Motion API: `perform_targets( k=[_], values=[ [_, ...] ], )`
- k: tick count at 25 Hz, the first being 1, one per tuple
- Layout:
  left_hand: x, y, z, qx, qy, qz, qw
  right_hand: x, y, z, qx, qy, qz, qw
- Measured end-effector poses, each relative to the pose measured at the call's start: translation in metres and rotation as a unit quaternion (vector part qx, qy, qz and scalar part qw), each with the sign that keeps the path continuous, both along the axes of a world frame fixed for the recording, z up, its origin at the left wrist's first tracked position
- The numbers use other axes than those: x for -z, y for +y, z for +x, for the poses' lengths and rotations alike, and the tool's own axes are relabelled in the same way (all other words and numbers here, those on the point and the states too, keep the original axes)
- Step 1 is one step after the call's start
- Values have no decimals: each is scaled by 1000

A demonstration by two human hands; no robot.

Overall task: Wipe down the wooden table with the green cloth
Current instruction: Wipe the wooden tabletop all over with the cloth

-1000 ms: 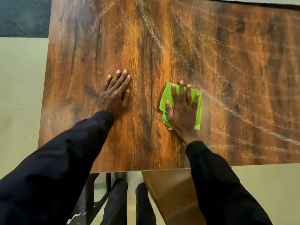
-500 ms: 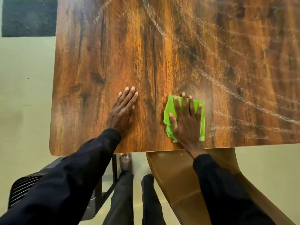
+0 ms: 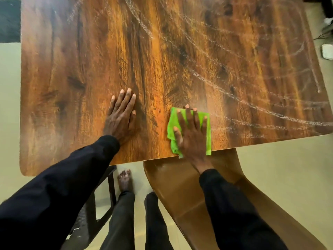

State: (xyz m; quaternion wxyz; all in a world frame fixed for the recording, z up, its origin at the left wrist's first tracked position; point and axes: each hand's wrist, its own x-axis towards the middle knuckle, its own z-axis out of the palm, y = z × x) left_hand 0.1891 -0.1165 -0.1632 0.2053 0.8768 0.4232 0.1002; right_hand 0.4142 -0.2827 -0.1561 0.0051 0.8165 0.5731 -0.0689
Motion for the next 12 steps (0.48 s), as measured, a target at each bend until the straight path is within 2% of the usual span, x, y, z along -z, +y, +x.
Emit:
perform_targets(
  k=[3, 5, 8, 10, 12],
  values=[
    [3, 8, 34, 30, -8, 3, 1000, 1, 43, 30, 57, -3, 2, 998],
    [6, 17, 54, 34, -11, 7, 999, 5, 45, 16, -5, -1, 6, 1000],
    [8, 29, 73, 42, -19, 18, 999, 14, -7, 9, -99, 11, 12, 995],
    [9, 33, 76, 38, -22, 36, 998, 11, -28, 35, -81, 9, 21, 996],
    [13, 31, 79, 24, -18, 50, 998, 10, -8, 66, -23, 4, 33, 999]
  ],
)
